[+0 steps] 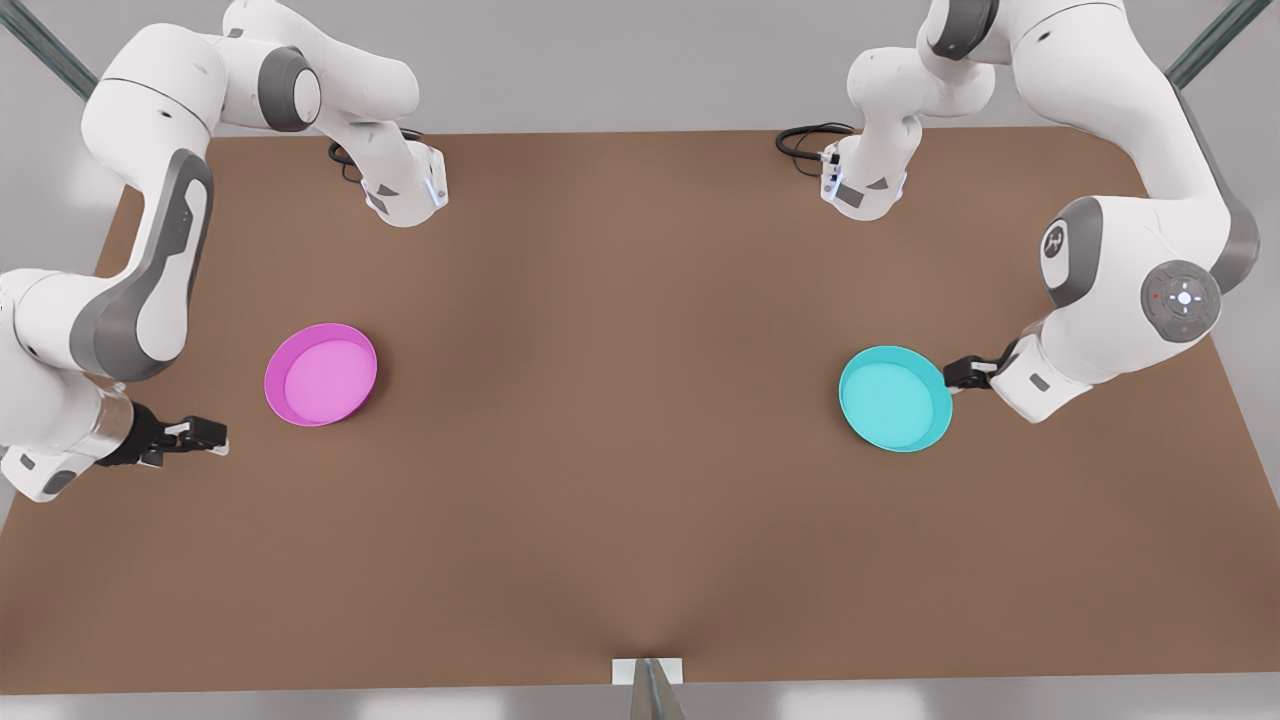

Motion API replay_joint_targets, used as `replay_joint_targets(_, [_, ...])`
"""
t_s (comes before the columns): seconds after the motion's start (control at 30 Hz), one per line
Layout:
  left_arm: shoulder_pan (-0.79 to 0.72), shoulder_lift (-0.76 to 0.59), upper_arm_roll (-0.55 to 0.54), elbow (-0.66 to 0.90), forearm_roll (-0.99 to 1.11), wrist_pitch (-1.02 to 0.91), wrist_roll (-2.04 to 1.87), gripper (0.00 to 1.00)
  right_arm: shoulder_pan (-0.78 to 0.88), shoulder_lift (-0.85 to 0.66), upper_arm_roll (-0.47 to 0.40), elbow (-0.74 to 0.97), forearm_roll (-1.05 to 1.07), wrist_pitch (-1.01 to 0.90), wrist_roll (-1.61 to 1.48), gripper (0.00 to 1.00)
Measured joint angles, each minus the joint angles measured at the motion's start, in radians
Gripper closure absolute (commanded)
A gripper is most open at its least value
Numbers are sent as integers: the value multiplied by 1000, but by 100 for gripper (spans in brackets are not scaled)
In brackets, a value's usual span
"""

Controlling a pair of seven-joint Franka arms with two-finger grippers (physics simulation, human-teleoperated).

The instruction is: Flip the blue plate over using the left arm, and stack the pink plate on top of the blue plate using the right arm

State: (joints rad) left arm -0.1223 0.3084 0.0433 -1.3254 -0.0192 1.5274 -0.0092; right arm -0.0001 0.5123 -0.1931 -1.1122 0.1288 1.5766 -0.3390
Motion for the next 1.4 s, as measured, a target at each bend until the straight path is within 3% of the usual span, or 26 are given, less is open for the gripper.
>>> replay_joint_targets(0.07, [-1,-3,5,-5,-2,2,4,0,0,0,0,0,0,0,0,0])
replay_joint_targets(0.17, [2,-43,16,-228,-37,127,39,2,0,0,0,0,0,2,0,0])
replay_joint_targets(0.2, [1,-69,53,-368,-66,227,69,1,0,0,1,0,0,2,0,0])
replay_joint_targets(0.3, [14,-27,195,-541,-186,352,281,1,0,0,1,0,0,2,0,0])
replay_joint_targets(0.47, [111,112,291,-580,-455,378,601,2,0,0,1,-2,0,1,0,0])
replay_joint_targets(0.73, [139,224,287,-607,-669,496,676,7,0,0,1,-2,-2,0,0,0])
replay_joint_targets(0.87, [142,248,290,-611,-715,503,723,29,0,0,3,-2,-2,0,0,0])
replay_joint_targets(0.97, [142,241,291,-682,-726,598,758,32,0,0,3,-2,-2,0,0,0])
replay_joint_targets(1.2, [142,232,291,-723,-727,616,796,35,0,0,3,-2,0,0,-1,0])
replay_joint_targets(1.4, [141,230,290,-723,-724,618,798,59,0,0,3,-2,0,0,0,0])
